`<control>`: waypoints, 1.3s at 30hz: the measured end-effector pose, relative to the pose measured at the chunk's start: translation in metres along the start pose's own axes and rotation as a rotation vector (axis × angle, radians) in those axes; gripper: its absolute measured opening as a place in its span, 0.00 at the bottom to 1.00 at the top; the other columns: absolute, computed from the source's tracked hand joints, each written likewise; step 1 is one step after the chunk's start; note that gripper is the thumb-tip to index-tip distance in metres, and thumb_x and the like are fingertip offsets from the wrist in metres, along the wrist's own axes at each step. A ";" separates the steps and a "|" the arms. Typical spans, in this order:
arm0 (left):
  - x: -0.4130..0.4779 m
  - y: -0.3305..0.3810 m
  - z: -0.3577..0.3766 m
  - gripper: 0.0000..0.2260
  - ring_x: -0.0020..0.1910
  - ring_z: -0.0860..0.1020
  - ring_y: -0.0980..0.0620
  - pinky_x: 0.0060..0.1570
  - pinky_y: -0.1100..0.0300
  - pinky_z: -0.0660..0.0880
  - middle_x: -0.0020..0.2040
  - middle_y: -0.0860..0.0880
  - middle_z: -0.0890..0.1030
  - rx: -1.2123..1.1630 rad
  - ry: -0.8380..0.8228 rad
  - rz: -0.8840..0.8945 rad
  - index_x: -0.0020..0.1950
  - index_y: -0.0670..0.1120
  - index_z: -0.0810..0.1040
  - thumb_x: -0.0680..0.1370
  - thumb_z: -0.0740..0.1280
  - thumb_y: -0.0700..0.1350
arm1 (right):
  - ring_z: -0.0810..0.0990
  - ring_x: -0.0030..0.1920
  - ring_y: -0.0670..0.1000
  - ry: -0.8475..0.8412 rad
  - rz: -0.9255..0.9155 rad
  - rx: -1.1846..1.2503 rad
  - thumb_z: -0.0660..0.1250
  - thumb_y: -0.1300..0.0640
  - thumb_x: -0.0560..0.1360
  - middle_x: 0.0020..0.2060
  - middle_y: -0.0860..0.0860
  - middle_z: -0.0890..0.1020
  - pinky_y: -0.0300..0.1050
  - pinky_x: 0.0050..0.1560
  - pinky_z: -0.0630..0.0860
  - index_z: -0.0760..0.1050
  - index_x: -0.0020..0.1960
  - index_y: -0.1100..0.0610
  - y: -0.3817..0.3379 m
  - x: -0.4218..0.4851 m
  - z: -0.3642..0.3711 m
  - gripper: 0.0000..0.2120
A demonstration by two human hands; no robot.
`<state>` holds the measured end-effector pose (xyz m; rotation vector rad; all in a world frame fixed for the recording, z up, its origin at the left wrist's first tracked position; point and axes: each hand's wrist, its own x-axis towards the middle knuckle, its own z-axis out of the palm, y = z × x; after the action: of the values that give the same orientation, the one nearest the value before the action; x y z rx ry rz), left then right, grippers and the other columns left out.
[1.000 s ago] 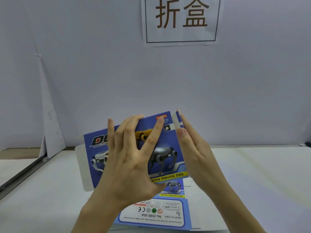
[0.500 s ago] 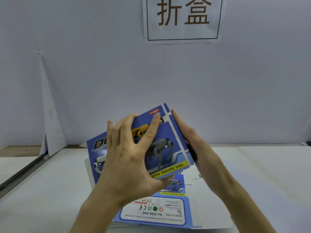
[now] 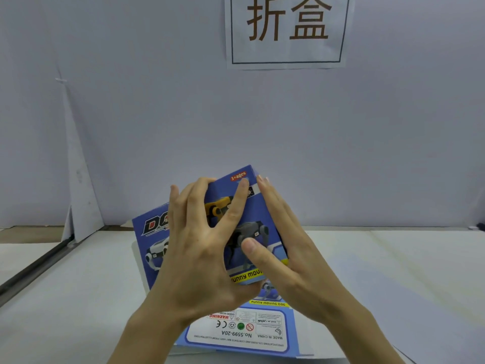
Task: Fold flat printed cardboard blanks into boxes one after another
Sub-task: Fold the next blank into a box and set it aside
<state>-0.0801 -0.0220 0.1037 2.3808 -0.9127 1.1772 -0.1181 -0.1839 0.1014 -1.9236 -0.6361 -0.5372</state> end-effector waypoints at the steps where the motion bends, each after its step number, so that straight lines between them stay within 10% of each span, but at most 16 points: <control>1: 0.000 0.000 -0.001 0.49 0.71 0.60 0.36 0.71 0.32 0.51 0.69 0.34 0.63 -0.005 -0.015 0.004 0.77 0.49 0.56 0.61 0.65 0.69 | 0.58 0.75 0.42 -0.025 0.011 0.037 0.62 0.40 0.74 0.74 0.30 0.53 0.53 0.67 0.71 0.50 0.72 0.28 0.000 0.000 -0.004 0.32; 16: 0.000 -0.003 0.003 0.47 0.73 0.59 0.38 0.72 0.36 0.47 0.72 0.37 0.63 0.058 -0.075 0.153 0.76 0.50 0.59 0.62 0.69 0.68 | 0.68 0.72 0.51 -0.023 0.226 0.374 0.67 0.39 0.73 0.71 0.37 0.68 0.52 0.59 0.78 0.50 0.70 0.25 0.010 -0.003 0.000 0.35; 19: 0.002 -0.008 0.002 0.39 0.74 0.61 0.41 0.69 0.30 0.47 0.71 0.42 0.68 0.058 -0.067 0.227 0.73 0.53 0.66 0.67 0.62 0.71 | 0.80 0.60 0.49 0.021 0.363 0.468 0.72 0.46 0.66 0.61 0.39 0.78 0.44 0.49 0.81 0.47 0.75 0.34 0.024 0.001 -0.014 0.46; 25: -0.001 -0.007 0.013 0.47 0.75 0.52 0.37 0.70 0.33 0.39 0.75 0.36 0.58 0.127 0.014 0.026 0.75 0.51 0.64 0.63 0.58 0.77 | 0.84 0.51 0.60 0.239 0.430 0.697 0.75 0.65 0.60 0.64 0.56 0.73 0.60 0.48 0.81 0.47 0.77 0.42 0.042 0.010 -0.034 0.57; 29: -0.003 -0.002 0.026 0.53 0.77 0.39 0.55 0.73 0.49 0.45 0.78 0.49 0.42 -0.412 0.229 -0.403 0.77 0.62 0.45 0.60 0.71 0.70 | 0.81 0.55 0.64 0.221 0.318 0.766 0.71 0.68 0.63 0.60 0.63 0.78 0.63 0.56 0.77 0.63 0.71 0.57 0.045 0.009 -0.049 0.38; 33: -0.002 -0.008 0.028 0.58 0.69 0.71 0.47 0.70 0.43 0.64 0.69 0.46 0.73 -1.521 0.025 -0.704 0.76 0.58 0.55 0.52 0.81 0.64 | 0.81 0.55 0.64 0.050 0.383 0.699 0.72 0.69 0.63 0.56 0.62 0.81 0.55 0.52 0.80 0.66 0.68 0.62 0.051 0.004 -0.051 0.34; 39: -0.005 -0.029 0.037 0.38 0.55 0.82 0.47 0.42 0.59 0.80 0.56 0.51 0.82 -1.352 -0.083 -0.553 0.66 0.54 0.65 0.60 0.79 0.50 | 0.75 0.66 0.49 -0.087 0.527 0.154 0.75 0.34 0.56 0.66 0.45 0.75 0.57 0.66 0.71 0.64 0.68 0.38 0.057 -0.003 -0.064 0.43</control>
<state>-0.0411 -0.0187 0.0766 1.3562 -0.6360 0.0801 -0.0897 -0.2630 0.0869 -1.8758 -0.1970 -0.0688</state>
